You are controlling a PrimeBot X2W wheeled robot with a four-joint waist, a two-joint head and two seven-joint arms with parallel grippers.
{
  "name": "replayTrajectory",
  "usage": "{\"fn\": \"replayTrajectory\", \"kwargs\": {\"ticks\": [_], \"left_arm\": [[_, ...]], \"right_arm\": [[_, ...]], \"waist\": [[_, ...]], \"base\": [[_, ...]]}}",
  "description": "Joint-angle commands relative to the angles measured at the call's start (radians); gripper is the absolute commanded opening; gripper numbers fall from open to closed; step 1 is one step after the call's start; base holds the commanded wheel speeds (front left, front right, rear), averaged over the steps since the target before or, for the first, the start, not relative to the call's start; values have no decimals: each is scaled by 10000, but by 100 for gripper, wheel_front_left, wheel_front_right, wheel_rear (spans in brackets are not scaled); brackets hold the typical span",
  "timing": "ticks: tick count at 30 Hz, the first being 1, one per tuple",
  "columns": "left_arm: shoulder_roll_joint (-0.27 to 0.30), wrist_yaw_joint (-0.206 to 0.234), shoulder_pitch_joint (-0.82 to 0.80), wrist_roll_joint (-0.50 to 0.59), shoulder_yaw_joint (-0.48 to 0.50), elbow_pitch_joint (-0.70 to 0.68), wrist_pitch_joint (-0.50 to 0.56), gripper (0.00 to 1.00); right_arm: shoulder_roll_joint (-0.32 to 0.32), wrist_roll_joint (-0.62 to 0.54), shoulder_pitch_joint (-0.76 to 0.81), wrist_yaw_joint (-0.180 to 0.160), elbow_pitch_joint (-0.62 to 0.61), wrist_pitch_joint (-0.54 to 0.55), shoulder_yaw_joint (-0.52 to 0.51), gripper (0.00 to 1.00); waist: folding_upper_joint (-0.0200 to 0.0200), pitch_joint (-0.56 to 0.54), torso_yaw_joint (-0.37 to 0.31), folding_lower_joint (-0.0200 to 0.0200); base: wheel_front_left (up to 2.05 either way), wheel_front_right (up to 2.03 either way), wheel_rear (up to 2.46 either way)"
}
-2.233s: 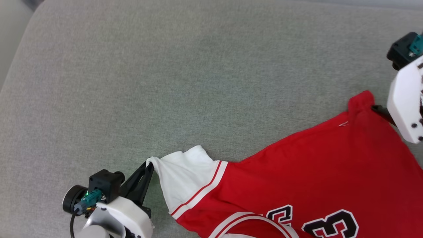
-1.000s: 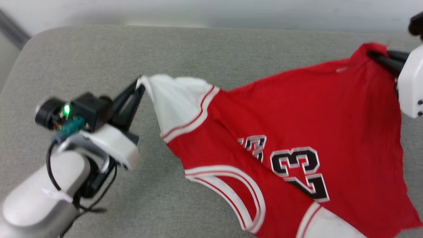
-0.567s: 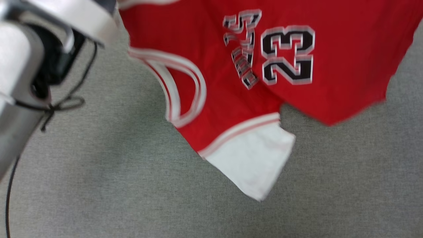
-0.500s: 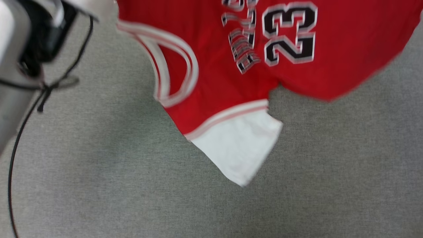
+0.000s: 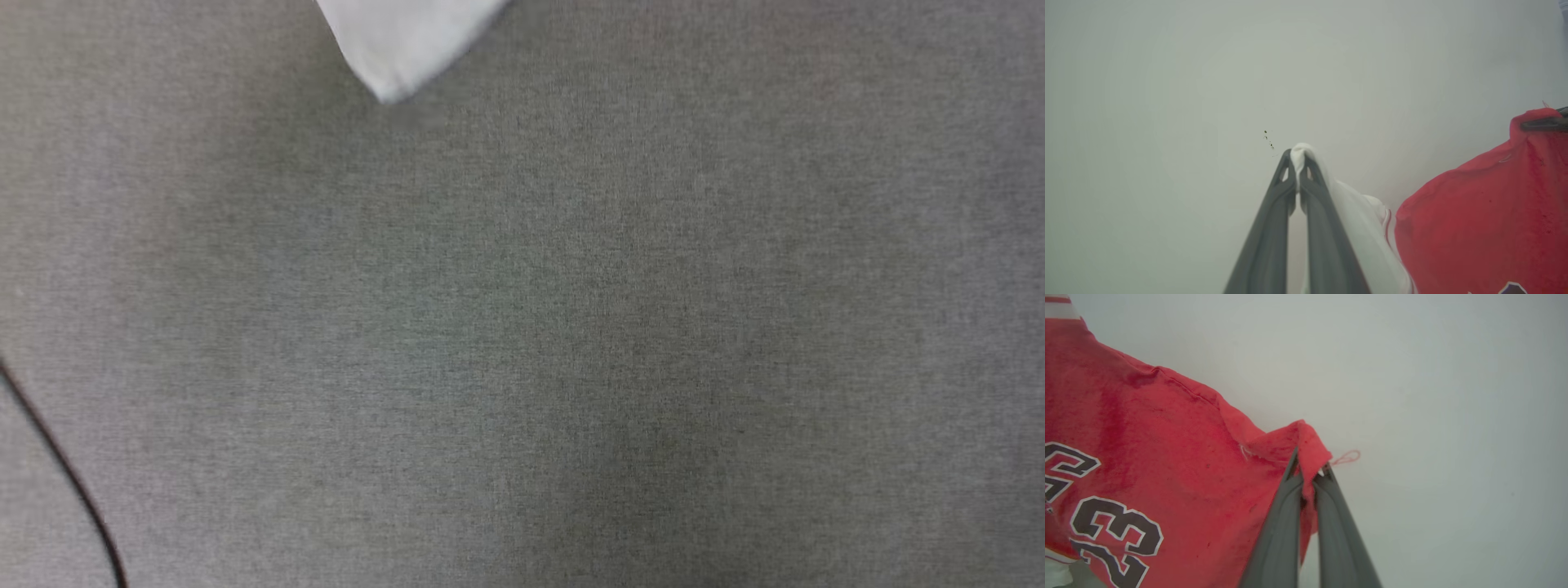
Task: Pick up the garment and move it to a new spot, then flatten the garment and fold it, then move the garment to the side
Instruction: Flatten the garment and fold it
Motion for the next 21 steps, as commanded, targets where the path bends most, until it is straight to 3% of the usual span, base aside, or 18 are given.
{"fn": "replayTrajectory", "kwargs": {"ticks": [1, 11, 21], "left_arm": [[-88, -42, -280, 76, 15, 124, -95, 0], [-514, -359, -1668, 24, -68, 1775, -459, 0], [-618, -564, -259, -214, -663, 2658, -1056, 0]], "right_arm": [[65, -43, -322, -7, 121, -99, 32, 0], [459, 35, -1715, -7, 1677, -779, 690, 0], [964, 477, -328, -7, 2402, -1647, 1812, 0]], "waist": [[0, 182, -15, -1], [0, 829, -12, -1], [0, 850, -116, -1]], "base": [[0, 0, 0], [0, 0, 0], [0, 0, 0]]}}
